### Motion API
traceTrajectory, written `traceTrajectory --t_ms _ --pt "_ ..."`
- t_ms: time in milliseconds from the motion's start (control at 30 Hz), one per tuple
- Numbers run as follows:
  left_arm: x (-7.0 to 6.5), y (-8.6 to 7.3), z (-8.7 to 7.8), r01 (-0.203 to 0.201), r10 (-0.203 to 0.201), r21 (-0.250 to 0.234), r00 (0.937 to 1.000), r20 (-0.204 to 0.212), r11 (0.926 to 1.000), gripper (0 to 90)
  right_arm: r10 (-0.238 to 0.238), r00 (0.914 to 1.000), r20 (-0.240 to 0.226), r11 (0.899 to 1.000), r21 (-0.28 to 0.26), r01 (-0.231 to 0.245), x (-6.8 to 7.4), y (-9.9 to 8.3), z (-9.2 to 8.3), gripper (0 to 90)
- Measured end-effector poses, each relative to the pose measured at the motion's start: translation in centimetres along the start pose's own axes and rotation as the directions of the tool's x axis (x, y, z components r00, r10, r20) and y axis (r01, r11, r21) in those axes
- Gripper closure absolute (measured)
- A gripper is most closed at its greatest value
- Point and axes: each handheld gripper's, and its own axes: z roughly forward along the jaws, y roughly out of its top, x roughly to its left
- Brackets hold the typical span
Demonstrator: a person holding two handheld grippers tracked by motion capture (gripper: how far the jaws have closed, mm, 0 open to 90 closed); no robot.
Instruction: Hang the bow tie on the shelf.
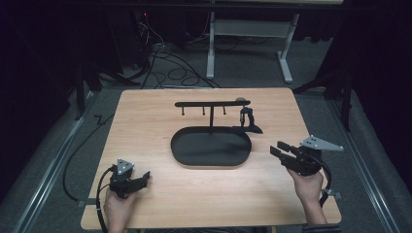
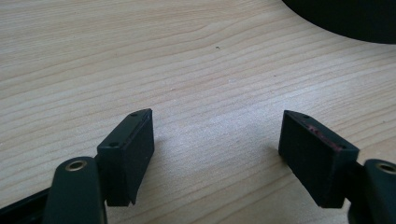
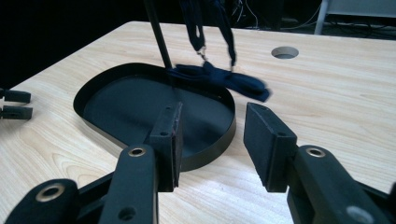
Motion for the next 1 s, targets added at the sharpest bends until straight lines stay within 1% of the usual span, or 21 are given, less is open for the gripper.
traceTrajectory --t_ms 100,233,333,467,700,1000 --pt "0.0 0.0 0.0 0.0 0.0 0.0 1.0 0.0 1.0 27.1 0.01 0.9999 -0.005 1.0 0.003 -0.01 0.0 -0.2 0.1 59.4" --pt "0.0 0.0 0.0 0.0 0.0 -0.001 1.0 -0.002 1.0 27.1 0.012 0.9999 -0.01 1.0 0.003 -0.012 0.1 -0.4 0.1 59.4" --pt "0.0 0.0 0.0 -0.001 0.001 0.0 1.0 -0.002 1.0 27.1 0.013 0.9999 -0.009 1.0 -0.007 -0.013 0.2 -0.5 0.0 59.9" --pt "0.0 0.0 0.0 -0.001 0.001 0.001 1.0 -0.003 1.0 27.1 0.02 0.9995 -0.023 1.0 -0.001 -0.02 0.2 -0.8 0.2 60.0" --pt "0.0 0.0 0.0 -0.001 0.001 0.001 1.0 -0.002 1.0 27.1 0.036 0.9988 -0.033 0.999 0.003 -0.036 0.3 -1.3 0.5 60.7" --pt "0.0 0.0 0.0 -0.001 0.001 0.0 1.0 0.0 1.0 27.1 0.039 0.9982 -0.046 0.999 0.021 -0.038 0.5 -1.8 1.1 61.0"
